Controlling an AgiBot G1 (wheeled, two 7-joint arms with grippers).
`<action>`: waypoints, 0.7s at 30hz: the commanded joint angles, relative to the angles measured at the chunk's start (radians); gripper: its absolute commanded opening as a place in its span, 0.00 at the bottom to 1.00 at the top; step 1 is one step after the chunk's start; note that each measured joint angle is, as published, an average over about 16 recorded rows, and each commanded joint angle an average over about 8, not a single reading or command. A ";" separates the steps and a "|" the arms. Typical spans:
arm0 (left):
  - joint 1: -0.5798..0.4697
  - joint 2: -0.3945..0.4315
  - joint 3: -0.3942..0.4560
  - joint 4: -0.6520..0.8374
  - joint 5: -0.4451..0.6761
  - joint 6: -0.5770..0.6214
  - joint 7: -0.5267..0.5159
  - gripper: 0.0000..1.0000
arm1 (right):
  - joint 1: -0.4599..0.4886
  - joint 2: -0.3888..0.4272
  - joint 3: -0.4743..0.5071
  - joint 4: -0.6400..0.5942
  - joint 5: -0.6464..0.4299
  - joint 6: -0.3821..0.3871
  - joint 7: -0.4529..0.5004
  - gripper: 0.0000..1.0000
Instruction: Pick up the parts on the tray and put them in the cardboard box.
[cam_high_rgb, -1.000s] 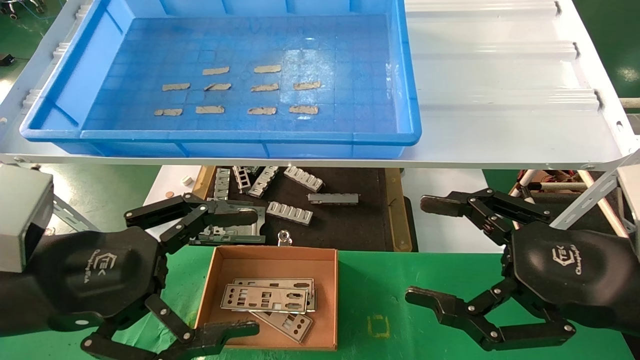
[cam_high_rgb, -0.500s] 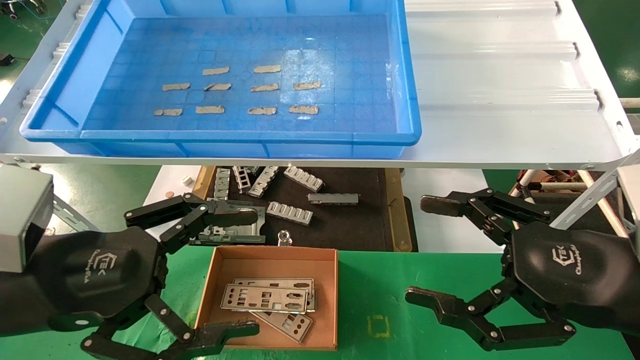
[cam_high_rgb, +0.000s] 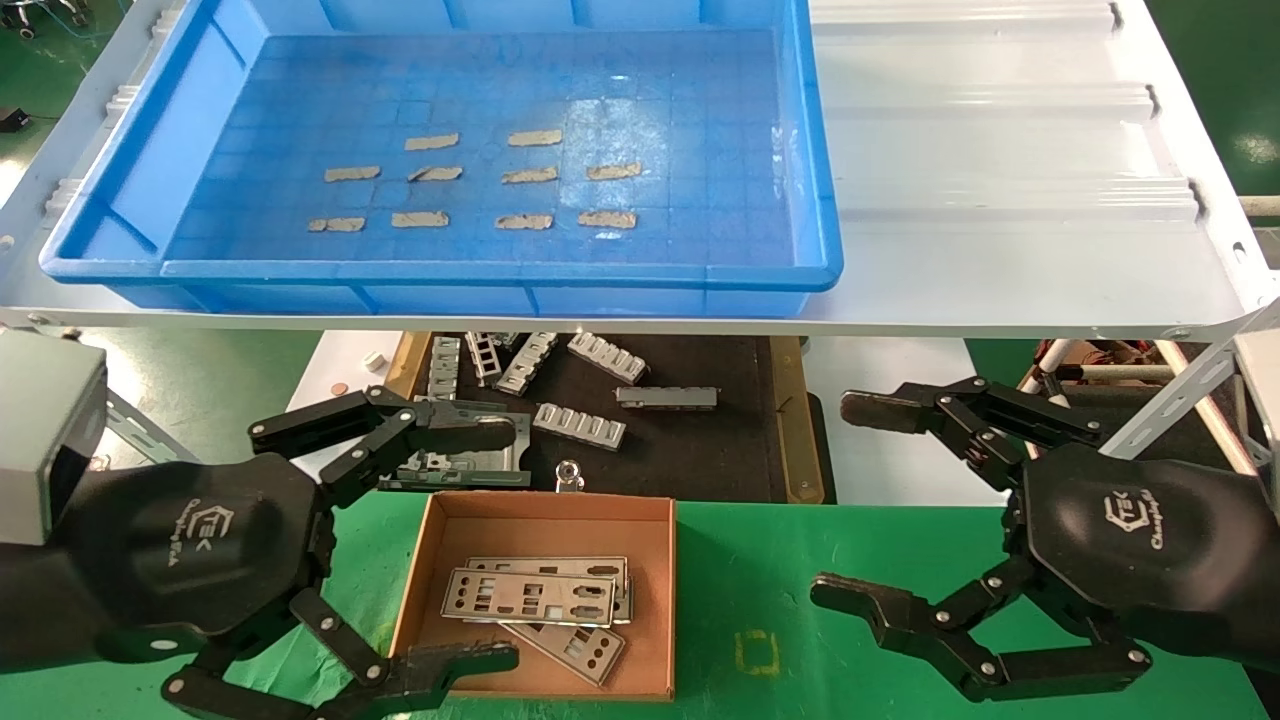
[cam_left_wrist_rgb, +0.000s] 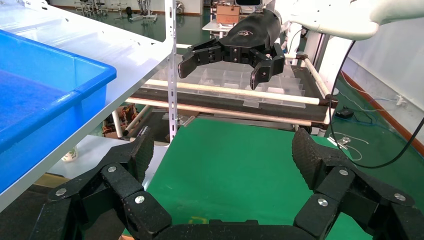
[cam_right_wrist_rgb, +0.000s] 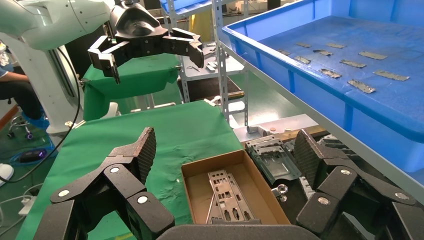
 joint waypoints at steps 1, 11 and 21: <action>0.000 0.000 0.000 0.000 0.000 0.000 0.000 1.00 | 0.000 0.000 0.000 0.000 0.000 0.000 0.000 1.00; 0.000 0.000 0.000 0.000 0.000 0.000 0.000 1.00 | 0.000 0.000 0.000 0.000 0.000 0.000 0.000 1.00; 0.000 0.000 0.000 0.000 0.000 0.000 0.000 1.00 | 0.000 0.000 0.000 0.000 0.000 0.000 0.000 1.00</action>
